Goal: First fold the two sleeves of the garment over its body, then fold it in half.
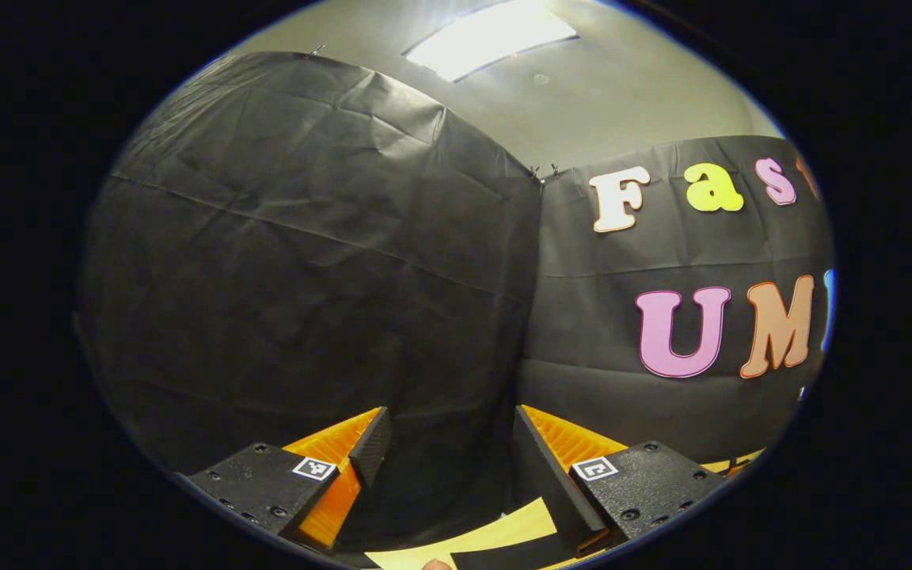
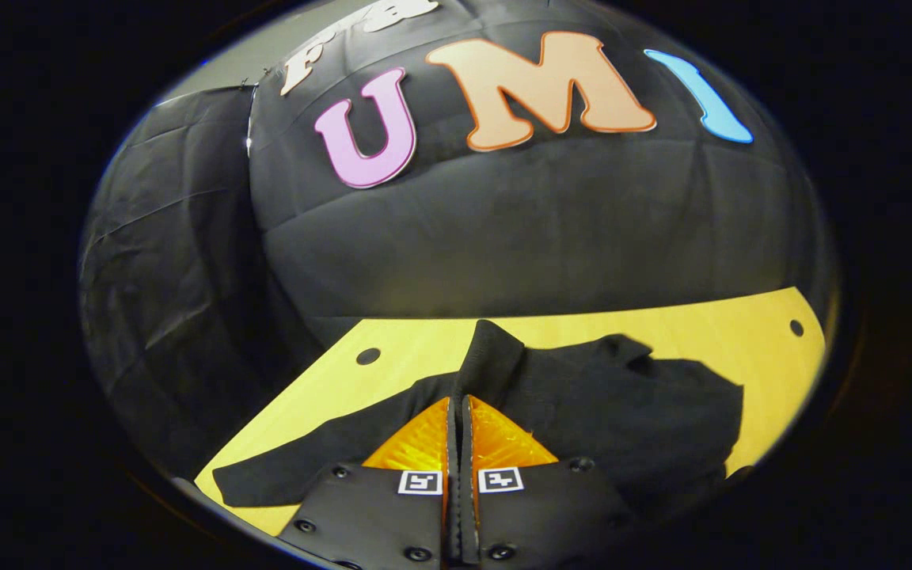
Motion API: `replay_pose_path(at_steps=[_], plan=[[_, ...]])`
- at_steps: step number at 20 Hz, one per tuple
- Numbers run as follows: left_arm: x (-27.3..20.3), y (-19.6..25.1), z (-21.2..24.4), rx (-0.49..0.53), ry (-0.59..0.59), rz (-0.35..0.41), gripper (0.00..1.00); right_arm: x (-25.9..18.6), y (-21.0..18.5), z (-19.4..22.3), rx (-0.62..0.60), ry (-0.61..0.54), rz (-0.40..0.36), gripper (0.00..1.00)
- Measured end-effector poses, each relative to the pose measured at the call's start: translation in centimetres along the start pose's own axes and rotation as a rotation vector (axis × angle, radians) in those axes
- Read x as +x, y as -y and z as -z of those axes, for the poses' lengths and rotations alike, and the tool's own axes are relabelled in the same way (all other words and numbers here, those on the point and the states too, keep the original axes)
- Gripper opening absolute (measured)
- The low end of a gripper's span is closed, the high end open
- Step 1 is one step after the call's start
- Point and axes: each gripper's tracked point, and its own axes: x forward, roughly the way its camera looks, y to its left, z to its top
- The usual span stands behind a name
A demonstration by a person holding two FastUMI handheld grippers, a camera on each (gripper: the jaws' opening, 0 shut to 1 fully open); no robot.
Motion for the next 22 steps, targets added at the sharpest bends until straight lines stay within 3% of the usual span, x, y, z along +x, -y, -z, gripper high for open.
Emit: replay_pose_path(at_steps=[6,8,10,13,16,22], plan=[[-0.1,-0.9,3.7,0.022,-0.071,0.02,0.9,2.0,-2.5,3.4,0.022,-0.059,-0.017,0.0],[0.1,-0.6,4.7,0.034,-0.09,0.039,0.92,2.5,-3.6,5.2,0.056,-0.106,-0.046,0.05],[0.4,0.3,5.4,0.028,-0.102,0.062,0.9,2.3,-5.3,6.6,0.091,-0.157,-0.112,0.44],[0.6,2.4,7.8,0.003,-0.14,0.112,0.9,1.7,-5.3,7.9,0.086,-0.209,-0.138,0.98],[0.3,4.0,12.5,-0.002,-0.235,0.144,0.9,-0.3,-4.3,5.6,0.004,-0.153,-0.112,0.98],[-1.7,7.6,22.8,0.039,-0.435,0.234,0.91,-8.8,-3.4,-4.5,-0.079,0.092,-0.084,0.98]])
